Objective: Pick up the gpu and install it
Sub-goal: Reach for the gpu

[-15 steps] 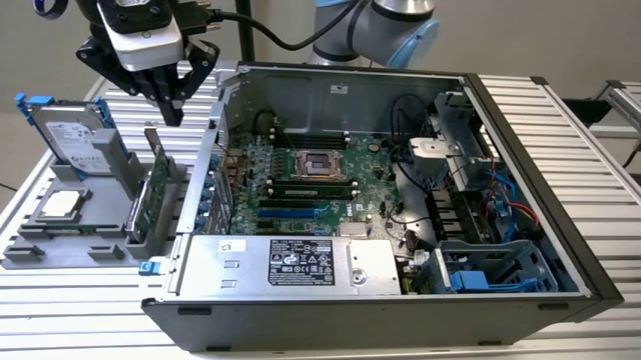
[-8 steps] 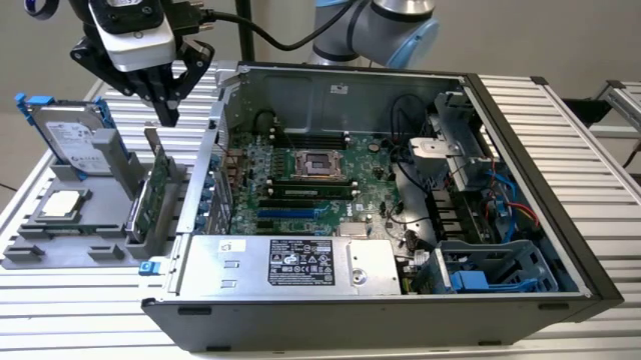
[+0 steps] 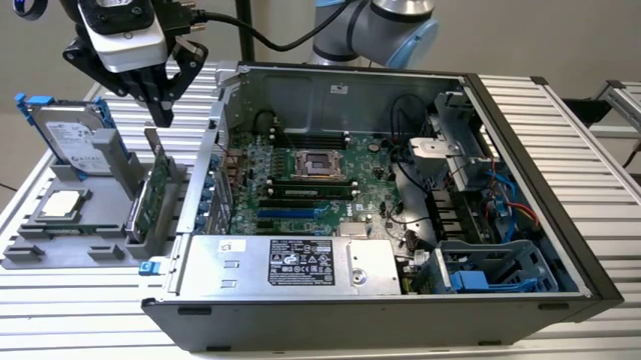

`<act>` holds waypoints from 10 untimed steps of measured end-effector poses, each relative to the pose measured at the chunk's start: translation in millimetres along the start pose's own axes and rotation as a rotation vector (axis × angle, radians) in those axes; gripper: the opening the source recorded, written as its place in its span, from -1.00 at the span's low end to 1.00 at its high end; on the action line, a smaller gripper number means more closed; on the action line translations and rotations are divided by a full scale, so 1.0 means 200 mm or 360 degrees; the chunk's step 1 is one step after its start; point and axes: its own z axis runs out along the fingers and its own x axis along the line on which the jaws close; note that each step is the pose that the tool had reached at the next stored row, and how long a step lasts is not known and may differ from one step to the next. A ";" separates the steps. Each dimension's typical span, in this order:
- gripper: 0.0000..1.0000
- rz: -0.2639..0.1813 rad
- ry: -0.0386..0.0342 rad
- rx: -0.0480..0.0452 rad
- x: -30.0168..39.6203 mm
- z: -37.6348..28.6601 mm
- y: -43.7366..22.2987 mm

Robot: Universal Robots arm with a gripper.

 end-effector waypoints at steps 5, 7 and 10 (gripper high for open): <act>-1.00 0.0000 0.0000 0.0000 0.016 -0.001 -0.006; -1.00 0.0000 0.0000 0.0000 0.023 -0.001 -0.008; -1.00 0.0000 0.0000 0.0000 0.033 -0.001 -0.012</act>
